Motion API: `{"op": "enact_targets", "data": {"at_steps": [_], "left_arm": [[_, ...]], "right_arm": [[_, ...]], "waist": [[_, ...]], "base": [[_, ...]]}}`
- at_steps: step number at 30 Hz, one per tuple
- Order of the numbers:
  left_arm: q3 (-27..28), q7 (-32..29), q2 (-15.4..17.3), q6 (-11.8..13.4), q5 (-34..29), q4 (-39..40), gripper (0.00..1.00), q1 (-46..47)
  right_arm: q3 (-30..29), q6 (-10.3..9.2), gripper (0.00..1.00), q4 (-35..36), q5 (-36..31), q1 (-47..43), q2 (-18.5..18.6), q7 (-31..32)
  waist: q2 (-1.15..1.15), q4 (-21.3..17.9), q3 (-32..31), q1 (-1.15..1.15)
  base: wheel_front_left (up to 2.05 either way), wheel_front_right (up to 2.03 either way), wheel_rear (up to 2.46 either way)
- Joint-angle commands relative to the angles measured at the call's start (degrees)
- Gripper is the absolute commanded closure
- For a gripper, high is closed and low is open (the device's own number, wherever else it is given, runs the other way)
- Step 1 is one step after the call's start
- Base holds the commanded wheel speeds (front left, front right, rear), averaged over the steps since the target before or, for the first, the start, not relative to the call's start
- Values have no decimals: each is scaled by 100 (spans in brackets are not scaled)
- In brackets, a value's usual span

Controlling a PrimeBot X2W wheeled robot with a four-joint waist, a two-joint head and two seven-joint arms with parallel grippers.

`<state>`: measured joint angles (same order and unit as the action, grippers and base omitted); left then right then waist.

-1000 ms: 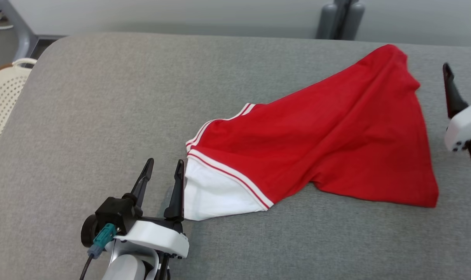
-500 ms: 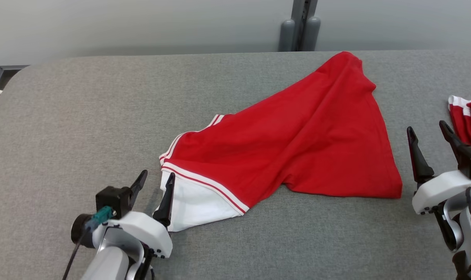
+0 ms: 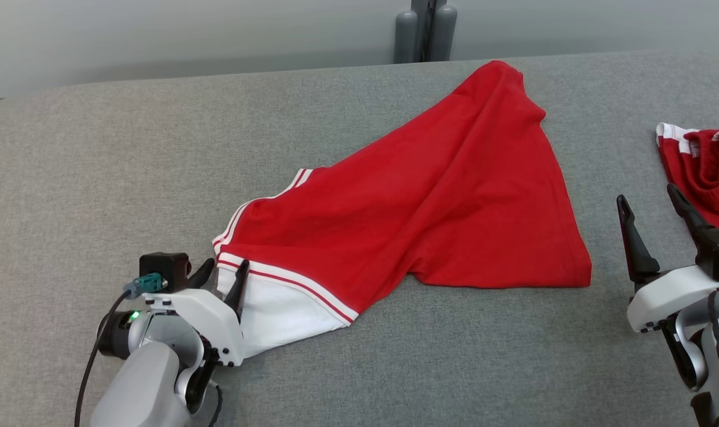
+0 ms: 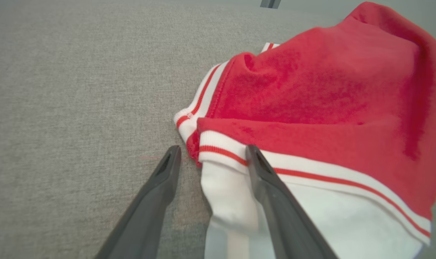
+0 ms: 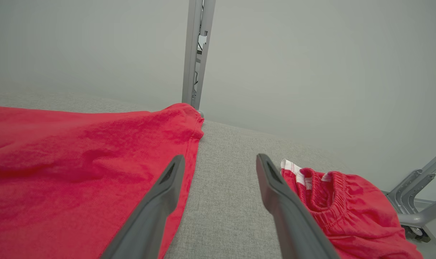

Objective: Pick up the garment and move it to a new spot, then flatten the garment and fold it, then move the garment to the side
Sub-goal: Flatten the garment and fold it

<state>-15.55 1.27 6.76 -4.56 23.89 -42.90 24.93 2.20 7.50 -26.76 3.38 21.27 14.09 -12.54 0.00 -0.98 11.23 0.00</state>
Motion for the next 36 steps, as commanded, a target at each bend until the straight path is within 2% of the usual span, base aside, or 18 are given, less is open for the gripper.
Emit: {"op": "enact_targets", "data": {"at_steps": [1,2,7,14,29,30,31,32,33,36], "left_arm": [[-2,35,36,-46,25,-50,56,159],[-16,50,36,-46,18,-116,99,216],[-55,277,8,-85,12,-324,100,437],[121,892,-24,93,87,-595,100,840],[307,1335,107,115,166,-1440,100,1605],[324,1349,97,111,179,-1455,75,1615],[338,1360,89,96,187,-1444,34,1616],[338,1360,89,96,187,-1444,34,1616],[356,1377,93,86,190,-1407,0,1605],[484,1394,128,101,139,-1051,0,1442]], "right_arm": [[3,-1,0,47,-25,-59,22,25],[13,0,0,80,-27,-63,21,24],[39,0,0,194,-71,-90,27,51],[100,0,0,347,-51,-42,-15,64],[110,0,0,456,-60,76,-239,-106],[70,-1,0,469,-68,43,-258,-130],[21,-1,0,491,-72,4,-282,-141],[21,-1,0,491,-72,4,-282,-141],[-36,0,0,517,-90,-41,-305,-167],[-220,0,0,648,-135,-158,-383,-224]], "waist": [[0,-24,20,0],[0,-36,30,0],[0,-63,72,0],[0,-92,215,0],[0,-238,478,0],[0,-233,467,0],[0,-222,451,0],[0,-222,451,0],[0,-210,434,0],[0,-172,354,0]], "base": [[0,0,0],[0,0,0],[0,0,0],[0,0,0],[0,0,0],[0,0,0],[0,0,0],[0,0,0],[0,0,0],[0,0,0]]}}
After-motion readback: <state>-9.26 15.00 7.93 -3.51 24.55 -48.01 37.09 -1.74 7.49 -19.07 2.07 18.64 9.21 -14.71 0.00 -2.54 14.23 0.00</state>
